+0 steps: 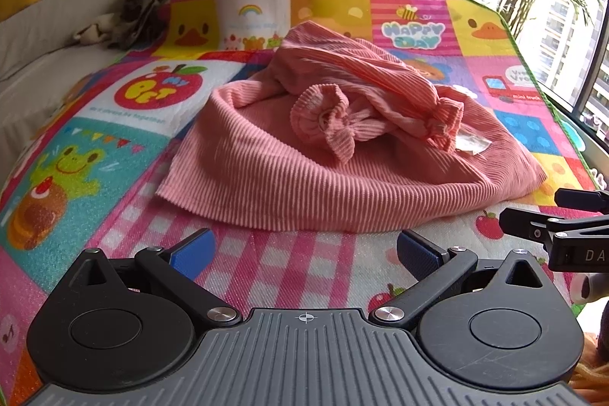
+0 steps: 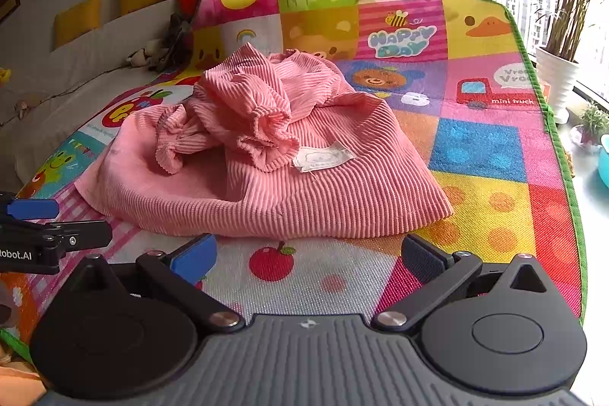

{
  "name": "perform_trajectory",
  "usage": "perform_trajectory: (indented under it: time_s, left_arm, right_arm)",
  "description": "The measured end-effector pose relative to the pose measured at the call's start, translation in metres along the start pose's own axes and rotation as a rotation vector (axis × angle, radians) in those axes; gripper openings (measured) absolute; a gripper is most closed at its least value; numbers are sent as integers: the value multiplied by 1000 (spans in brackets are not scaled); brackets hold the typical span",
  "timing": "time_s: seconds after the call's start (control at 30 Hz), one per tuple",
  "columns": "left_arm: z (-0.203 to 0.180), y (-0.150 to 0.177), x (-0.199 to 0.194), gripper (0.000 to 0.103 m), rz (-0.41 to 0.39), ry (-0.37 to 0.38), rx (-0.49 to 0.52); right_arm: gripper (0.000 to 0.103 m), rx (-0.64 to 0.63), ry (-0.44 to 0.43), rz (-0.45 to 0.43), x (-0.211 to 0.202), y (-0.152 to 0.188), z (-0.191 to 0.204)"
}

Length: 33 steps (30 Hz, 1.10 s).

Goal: Fold clothes

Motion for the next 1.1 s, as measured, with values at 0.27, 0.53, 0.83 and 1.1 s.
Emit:
perform_trajectory:
  time_s: [0.27, 0.53, 0.83, 1.1]
  left_arm:
    - [-1, 1, 3, 103, 12, 8, -2]
    - [-1, 3, 5, 103, 16, 9, -3]
    - [-1, 2, 6, 103, 24, 15, -4]
    - [0, 2, 8, 103, 30, 21, -7]
  right_arm:
    - [103, 0, -1, 14, 4, 2, 1]
    - [103, 2, -1, 18, 4, 2, 1]
    - [103, -3, -1, 27, 6, 3, 1]
    - [103, -10, 0, 33, 8, 3, 3]
Point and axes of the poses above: each gripper's, at about its wrist camera, not at the fingertips, and x roughly the way its jaws point, z to its left, y to its underside, the point moved 8 cm from there along x, roughly the way its jaws point, and after that the axes turned 9 degrees about y, right-handed, at the moved point
